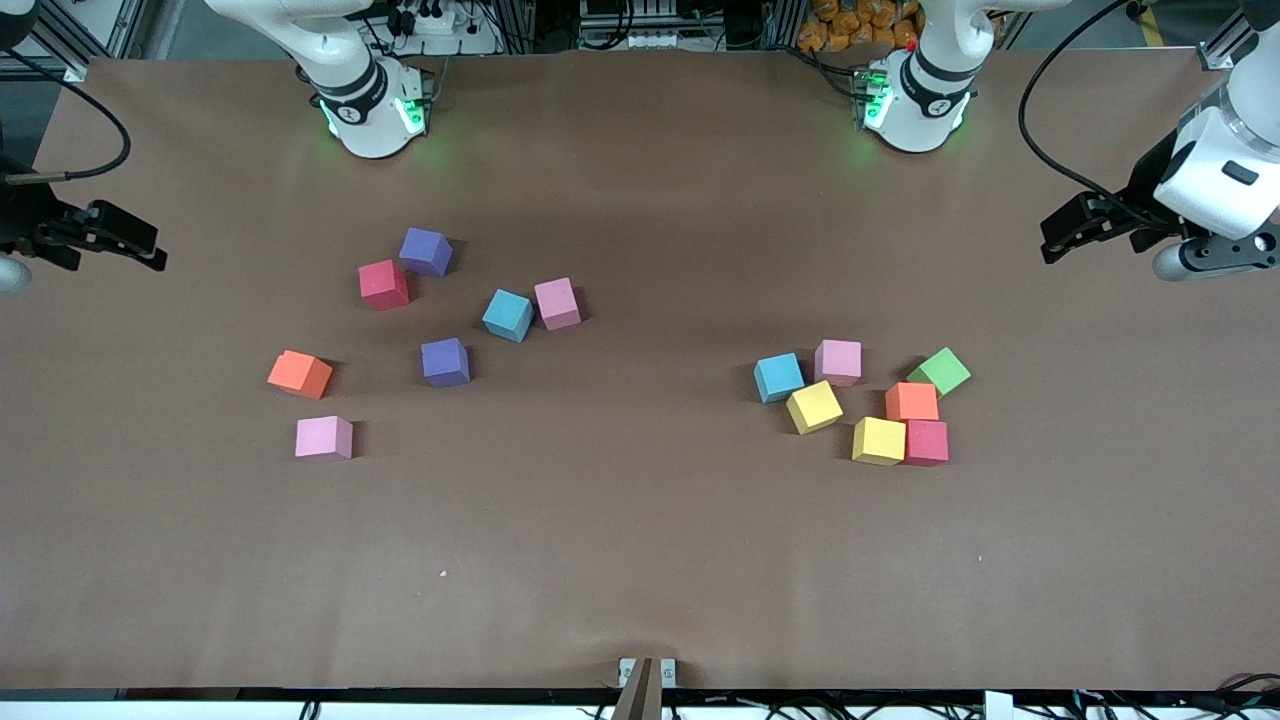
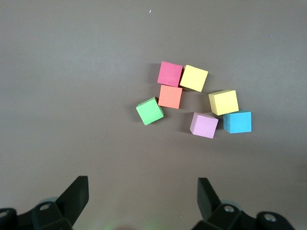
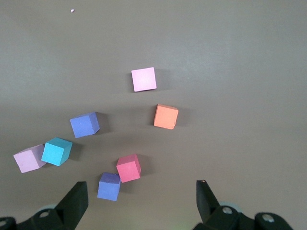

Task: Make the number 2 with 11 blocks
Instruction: 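Reach the left gripper to a yellow cube while the right gripper reaches cyan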

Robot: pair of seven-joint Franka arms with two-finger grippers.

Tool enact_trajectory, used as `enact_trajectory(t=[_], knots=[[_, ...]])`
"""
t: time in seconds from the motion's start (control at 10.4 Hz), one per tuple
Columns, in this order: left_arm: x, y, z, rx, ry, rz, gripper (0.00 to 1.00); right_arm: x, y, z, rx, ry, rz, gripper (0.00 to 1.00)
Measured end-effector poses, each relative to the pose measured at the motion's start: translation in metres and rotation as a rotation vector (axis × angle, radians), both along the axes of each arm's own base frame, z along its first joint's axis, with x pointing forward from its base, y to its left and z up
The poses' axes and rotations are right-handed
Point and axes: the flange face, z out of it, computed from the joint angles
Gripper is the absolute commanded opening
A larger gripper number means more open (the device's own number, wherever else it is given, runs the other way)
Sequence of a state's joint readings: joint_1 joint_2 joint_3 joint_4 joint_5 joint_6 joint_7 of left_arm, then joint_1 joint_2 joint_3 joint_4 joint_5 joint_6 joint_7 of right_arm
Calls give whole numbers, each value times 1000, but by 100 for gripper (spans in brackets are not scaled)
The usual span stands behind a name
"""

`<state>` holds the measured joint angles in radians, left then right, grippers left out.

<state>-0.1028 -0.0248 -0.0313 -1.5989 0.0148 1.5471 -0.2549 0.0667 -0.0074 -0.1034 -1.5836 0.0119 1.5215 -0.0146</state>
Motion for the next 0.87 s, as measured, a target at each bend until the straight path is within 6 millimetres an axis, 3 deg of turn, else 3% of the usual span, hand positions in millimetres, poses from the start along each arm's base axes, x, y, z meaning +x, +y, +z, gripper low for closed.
enact_trajectory(t=[0.67, 0.87], knots=[[-2, -4, -4, 3, 23, -8, 100, 3, 9, -2, 0, -15, 15, 100], [-2, -41, -28, 9, 42, 8, 100, 12, 24, -22, -2, -17, 15, 100]])
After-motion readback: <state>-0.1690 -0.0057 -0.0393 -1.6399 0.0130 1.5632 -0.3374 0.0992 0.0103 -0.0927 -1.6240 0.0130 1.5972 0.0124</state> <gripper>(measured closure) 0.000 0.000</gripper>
